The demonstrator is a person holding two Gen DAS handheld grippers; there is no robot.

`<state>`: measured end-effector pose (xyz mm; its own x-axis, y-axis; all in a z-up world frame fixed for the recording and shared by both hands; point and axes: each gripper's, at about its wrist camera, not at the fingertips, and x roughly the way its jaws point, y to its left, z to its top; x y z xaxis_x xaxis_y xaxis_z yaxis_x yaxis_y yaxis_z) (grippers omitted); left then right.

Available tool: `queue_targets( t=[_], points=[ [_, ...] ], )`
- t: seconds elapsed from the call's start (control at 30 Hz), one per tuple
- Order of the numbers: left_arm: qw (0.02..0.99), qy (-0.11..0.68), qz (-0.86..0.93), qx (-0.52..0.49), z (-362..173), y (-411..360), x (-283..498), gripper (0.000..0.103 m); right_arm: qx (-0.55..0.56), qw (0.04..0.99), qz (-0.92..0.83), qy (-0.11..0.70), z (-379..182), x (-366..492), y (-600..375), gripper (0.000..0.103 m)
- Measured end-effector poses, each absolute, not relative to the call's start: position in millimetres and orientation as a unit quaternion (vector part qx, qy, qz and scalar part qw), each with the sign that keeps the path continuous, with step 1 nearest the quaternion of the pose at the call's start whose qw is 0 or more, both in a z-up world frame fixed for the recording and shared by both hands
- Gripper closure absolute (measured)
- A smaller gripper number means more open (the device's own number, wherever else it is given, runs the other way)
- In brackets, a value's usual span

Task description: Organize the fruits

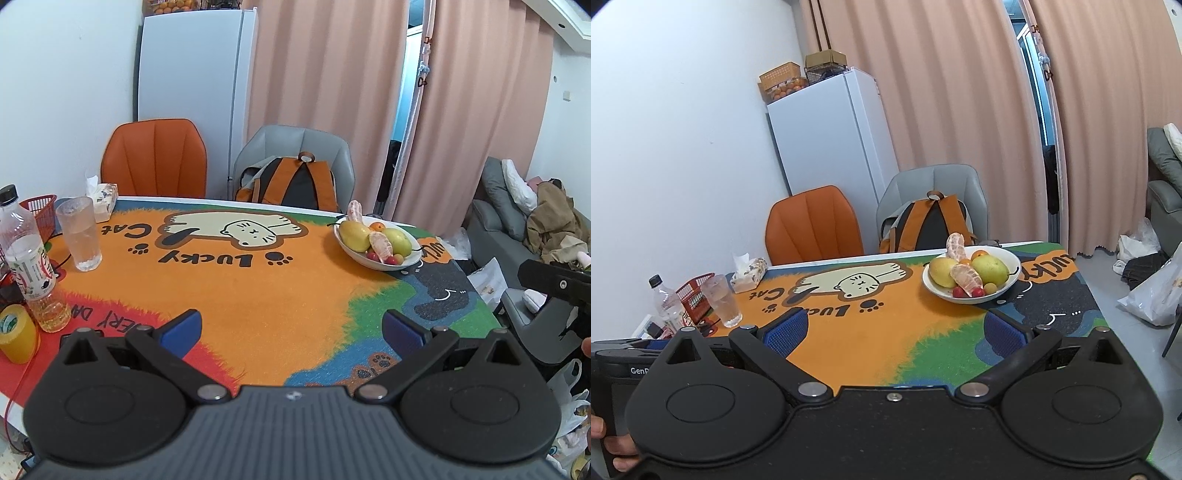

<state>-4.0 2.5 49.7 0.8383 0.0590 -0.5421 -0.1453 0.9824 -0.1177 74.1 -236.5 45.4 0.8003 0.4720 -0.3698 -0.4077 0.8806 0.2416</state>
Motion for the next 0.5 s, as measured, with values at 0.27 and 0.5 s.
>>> queue_targets(
  t=[0.27, 0.5],
  points=[
    [0.957, 0.277, 0.052, -0.076, 50.6, 2.1, -6.4, 0.0, 0.071, 0.947, 0.231, 0.212, 45.7, 71.1, -235.8, 0.0],
    [0.956, 0.277, 0.052, -0.079, 51.4, 2.0, -7.5, 0.0, 0.068, 0.947, 0.231, 0.214, 43.8, 71.4, -233.6, 0.0]
  ],
)
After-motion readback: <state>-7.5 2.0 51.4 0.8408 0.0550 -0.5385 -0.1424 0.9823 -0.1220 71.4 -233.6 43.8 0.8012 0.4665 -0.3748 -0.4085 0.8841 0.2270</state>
